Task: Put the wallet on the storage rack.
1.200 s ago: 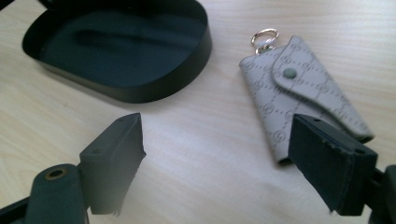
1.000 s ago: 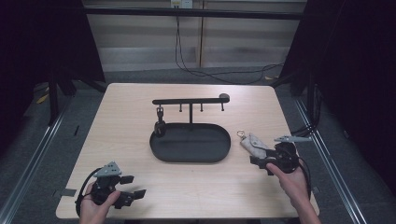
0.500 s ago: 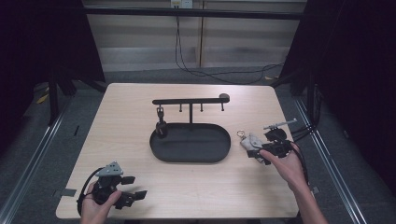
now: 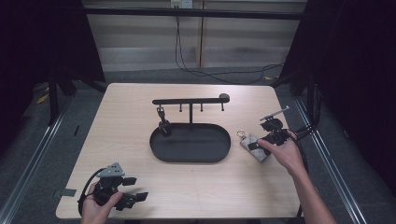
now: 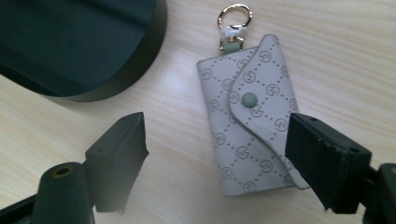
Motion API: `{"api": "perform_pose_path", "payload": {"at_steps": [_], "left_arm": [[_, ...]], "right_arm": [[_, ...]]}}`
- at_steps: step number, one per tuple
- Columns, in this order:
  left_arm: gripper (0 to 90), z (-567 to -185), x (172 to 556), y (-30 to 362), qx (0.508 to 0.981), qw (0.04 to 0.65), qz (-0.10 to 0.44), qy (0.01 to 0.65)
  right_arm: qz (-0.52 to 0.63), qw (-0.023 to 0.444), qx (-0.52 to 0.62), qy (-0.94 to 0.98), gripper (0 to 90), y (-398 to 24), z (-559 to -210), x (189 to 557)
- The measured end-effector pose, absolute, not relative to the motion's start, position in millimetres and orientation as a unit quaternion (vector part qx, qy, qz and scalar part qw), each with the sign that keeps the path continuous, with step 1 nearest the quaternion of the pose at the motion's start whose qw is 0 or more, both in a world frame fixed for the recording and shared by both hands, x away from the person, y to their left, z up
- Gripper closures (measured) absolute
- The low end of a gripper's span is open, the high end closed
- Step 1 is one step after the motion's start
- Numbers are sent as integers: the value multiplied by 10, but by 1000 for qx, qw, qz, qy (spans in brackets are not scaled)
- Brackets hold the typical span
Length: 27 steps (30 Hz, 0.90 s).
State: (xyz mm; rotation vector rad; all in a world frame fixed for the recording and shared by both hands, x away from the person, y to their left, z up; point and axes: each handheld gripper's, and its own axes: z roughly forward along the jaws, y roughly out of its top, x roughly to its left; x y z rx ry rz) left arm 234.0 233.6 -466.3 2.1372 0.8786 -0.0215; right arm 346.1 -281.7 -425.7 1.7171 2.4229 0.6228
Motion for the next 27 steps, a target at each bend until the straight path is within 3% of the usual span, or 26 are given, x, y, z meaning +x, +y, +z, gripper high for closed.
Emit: {"api": "perform_pose_path", "payload": {"at_steps": [27], "left_arm": [[226, -4664, 2352, 2360, 844, 402, -9, 354]], "right_arm": [[119, 19, 568, 814, 205, -2836, -4623, 3844]]}}
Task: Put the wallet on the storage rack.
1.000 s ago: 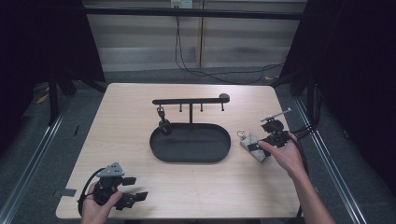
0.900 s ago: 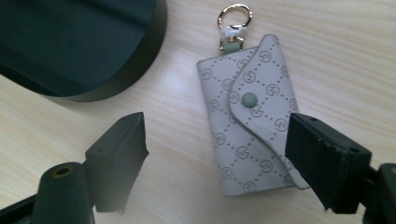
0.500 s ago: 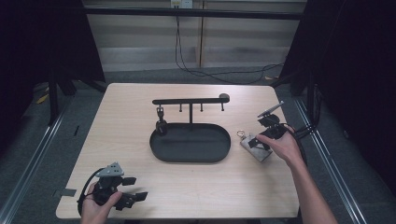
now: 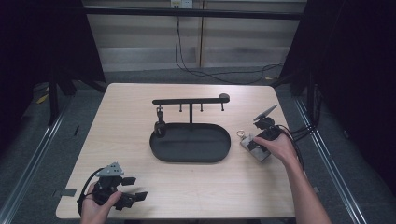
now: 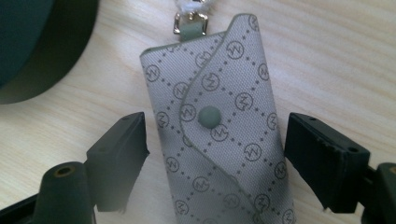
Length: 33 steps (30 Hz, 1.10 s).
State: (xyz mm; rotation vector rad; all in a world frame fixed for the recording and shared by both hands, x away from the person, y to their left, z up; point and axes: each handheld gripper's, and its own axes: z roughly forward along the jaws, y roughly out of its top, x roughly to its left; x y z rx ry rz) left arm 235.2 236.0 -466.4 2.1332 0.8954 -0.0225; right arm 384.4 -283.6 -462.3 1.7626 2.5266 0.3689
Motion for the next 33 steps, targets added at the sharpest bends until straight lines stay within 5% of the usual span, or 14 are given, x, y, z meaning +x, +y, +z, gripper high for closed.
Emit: {"api": "perform_pose_path", "payload": {"at_steps": [33], "left_arm": [[226, -4663, 2374, 2397, 841, 405, -9, 358]], "right_arm": [[90, -8, 570, 817, 315, -2787, -4696, 3931]]}}
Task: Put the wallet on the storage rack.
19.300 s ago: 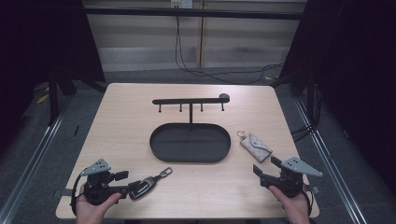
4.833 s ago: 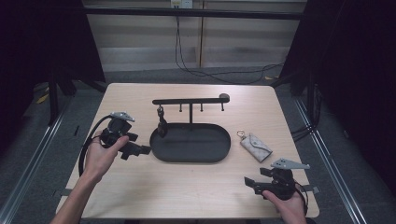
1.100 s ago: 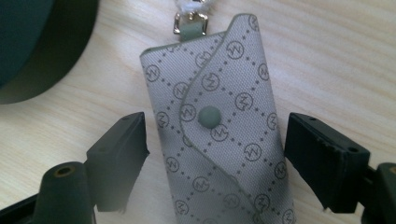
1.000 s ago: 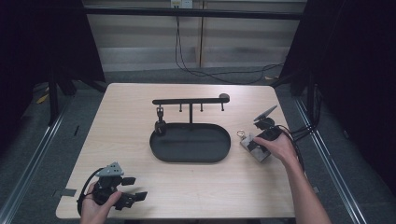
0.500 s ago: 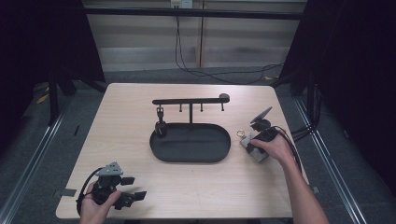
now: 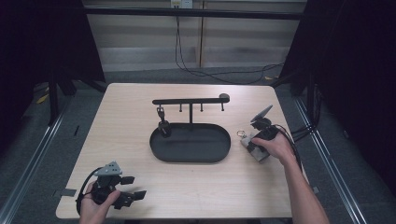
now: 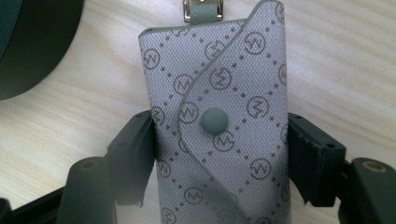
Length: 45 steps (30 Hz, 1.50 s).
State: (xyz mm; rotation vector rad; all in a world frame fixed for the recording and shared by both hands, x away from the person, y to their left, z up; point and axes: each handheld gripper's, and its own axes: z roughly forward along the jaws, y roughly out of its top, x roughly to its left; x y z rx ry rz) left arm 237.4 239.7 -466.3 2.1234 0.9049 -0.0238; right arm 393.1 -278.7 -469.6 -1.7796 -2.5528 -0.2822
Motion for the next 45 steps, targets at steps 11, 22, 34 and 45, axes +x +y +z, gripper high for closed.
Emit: {"api": "perform_pose_path", "payload": {"at_steps": [11, 22, 34, 45], "left_arm": [[226, -4667, 2375, 2393, 841, 405, -11, 359], [226, -4662, 2369, 2391, 839, 411, -18, 356], [214, -4665, 2374, 2395, 839, 411, -24, 356], [166, -4648, 2371, 2424, 833, 432, -31, 343]], "right_arm": [[-104, 11, -577, -810, 319, -2823, -4550, 3911], [-115, 18, -591, -799, 322, -2876, -4438, 3840], [-117, 17, -597, -793, 323, -2858, -4226, 3812], [-132, 12, -599, -789, 323, -2912, -4141, 3744]]}}
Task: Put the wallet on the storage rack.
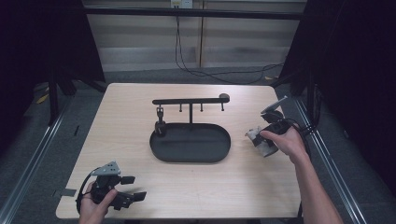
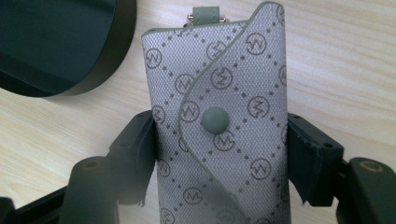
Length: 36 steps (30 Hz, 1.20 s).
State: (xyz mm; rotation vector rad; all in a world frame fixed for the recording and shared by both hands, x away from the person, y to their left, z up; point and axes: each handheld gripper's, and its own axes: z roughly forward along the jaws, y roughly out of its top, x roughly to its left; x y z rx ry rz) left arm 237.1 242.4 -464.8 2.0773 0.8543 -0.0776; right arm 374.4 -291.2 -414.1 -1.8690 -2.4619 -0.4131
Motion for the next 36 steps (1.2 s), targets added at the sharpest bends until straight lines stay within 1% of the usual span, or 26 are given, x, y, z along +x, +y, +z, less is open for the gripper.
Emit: {"api": "perform_pose_path", "payload": {"at_steps": [4, 11, 23, 36], "left_arm": [[163, -4650, 2381, 2437, 836, 426, -24, 345], [164, -4653, 2386, 2439, 834, 425, -25, 350], [165, -4657, 2394, 2437, 836, 419, -23, 352], [169, -4655, 2390, 2428, 839, 416, -20, 350]], "right_arm": [[-125, 8, -602, -788, 324, -2916, -4110, 3736], [-144, 6, -597, -789, 324, -2830, -3957, 3728], [-193, 23, -589, -784, 325, -2713, -3882, 3722], [-223, 23, -567, -793, 325, -2410, -3749, 3729]]}}
